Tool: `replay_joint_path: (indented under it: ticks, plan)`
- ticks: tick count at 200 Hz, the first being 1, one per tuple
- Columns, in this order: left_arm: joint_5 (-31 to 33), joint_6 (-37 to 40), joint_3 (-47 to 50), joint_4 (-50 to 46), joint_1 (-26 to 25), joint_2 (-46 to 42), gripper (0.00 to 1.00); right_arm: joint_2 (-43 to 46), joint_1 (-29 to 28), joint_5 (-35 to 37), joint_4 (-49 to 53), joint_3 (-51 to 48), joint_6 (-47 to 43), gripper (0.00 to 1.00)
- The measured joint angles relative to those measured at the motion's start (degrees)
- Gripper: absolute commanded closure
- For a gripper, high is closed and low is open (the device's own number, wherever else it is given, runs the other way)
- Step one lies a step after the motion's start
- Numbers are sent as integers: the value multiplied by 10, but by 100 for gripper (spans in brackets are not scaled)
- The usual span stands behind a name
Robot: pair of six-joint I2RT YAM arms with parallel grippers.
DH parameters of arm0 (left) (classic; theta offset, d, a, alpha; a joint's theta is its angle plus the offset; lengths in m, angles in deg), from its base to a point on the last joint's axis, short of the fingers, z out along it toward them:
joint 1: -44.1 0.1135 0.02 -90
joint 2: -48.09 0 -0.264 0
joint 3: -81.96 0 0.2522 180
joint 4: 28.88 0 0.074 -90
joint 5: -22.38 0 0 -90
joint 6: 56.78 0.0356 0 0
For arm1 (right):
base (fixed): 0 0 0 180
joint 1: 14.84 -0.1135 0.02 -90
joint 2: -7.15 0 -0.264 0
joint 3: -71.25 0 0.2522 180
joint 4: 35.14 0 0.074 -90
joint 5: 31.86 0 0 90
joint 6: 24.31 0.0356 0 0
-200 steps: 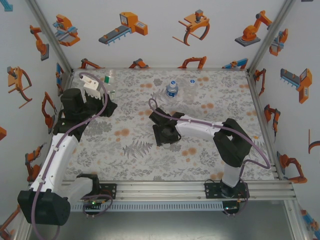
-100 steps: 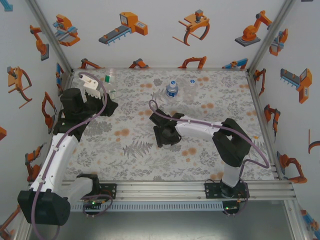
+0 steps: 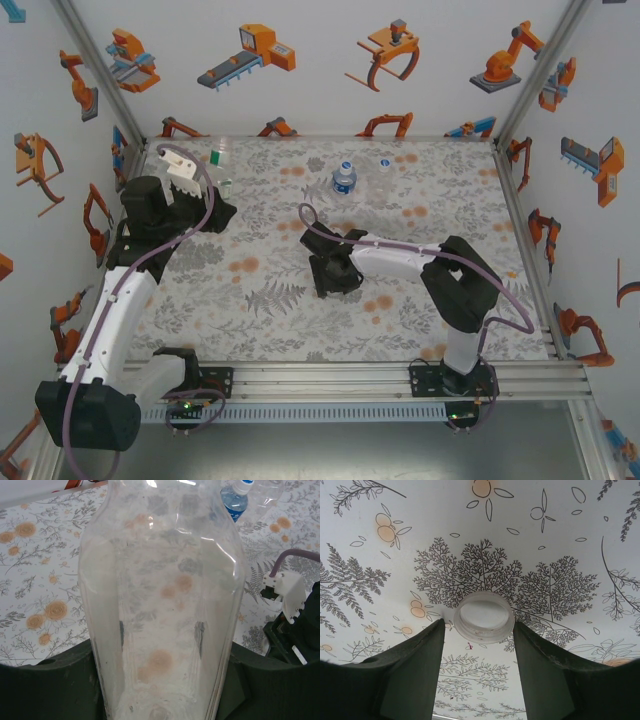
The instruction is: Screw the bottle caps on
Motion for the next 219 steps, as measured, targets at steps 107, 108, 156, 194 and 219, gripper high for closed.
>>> replay_joint_path:
  ticks: [107,108,156,194,219]
  plan:
    - [0,0,0,0,0,0,98,13,0,14,18,24,-2,48]
    - [0,0,0,0,0,0,98,13,0,14,19,24,-3,48]
    - [0,0,0,0,0,0,98,13,0,14,19,24,-3,48]
    - [0,0,0,0,0,0,98,12,0,14,19,24,-5,48]
    - [0,0,0,0,0,0,98,10,0,13,17,24,-5,49]
